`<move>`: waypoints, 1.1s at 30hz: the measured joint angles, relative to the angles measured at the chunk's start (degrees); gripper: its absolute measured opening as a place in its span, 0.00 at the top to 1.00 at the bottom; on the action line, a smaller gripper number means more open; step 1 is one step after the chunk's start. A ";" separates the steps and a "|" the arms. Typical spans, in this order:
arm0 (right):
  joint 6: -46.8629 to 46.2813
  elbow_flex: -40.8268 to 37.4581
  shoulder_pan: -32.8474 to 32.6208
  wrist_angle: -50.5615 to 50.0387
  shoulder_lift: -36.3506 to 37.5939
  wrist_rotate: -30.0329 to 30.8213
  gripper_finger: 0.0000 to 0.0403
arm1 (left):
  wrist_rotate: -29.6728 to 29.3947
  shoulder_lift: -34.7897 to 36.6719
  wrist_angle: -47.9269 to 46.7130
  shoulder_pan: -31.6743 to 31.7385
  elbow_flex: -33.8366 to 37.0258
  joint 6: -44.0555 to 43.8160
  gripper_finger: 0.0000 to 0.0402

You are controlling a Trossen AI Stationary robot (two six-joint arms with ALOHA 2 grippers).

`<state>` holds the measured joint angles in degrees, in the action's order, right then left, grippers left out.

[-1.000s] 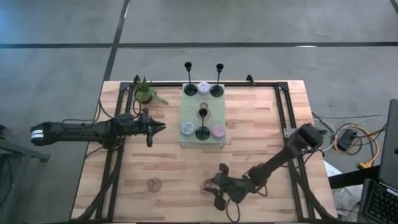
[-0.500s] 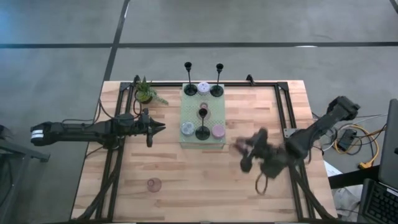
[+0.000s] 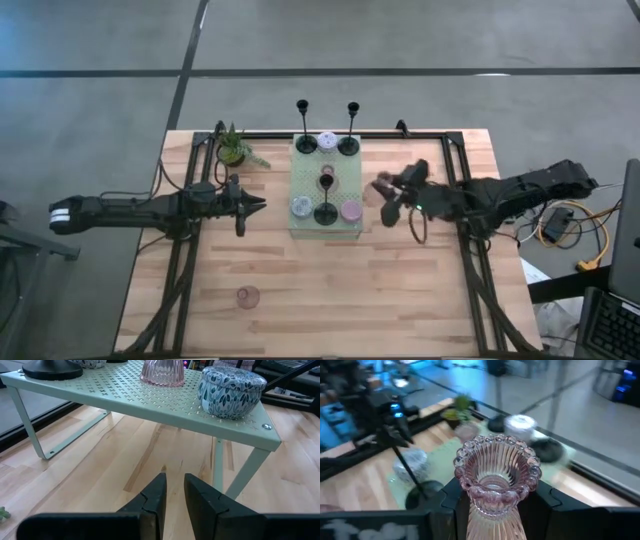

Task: Pick & Place candle stick holders
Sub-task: Put the right pink candle holder on the shelf

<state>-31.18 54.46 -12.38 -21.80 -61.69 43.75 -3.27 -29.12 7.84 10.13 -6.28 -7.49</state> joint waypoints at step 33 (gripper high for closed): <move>24.10 -1.99 27.43 24.29 -20.71 -27.32 0.70 | -0.01 0.00 -0.22 0.01 0.00 0.00 0.82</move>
<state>-7.07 52.47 15.05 2.49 -82.40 16.43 -3.28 -29.12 7.62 10.14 -6.28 -7.49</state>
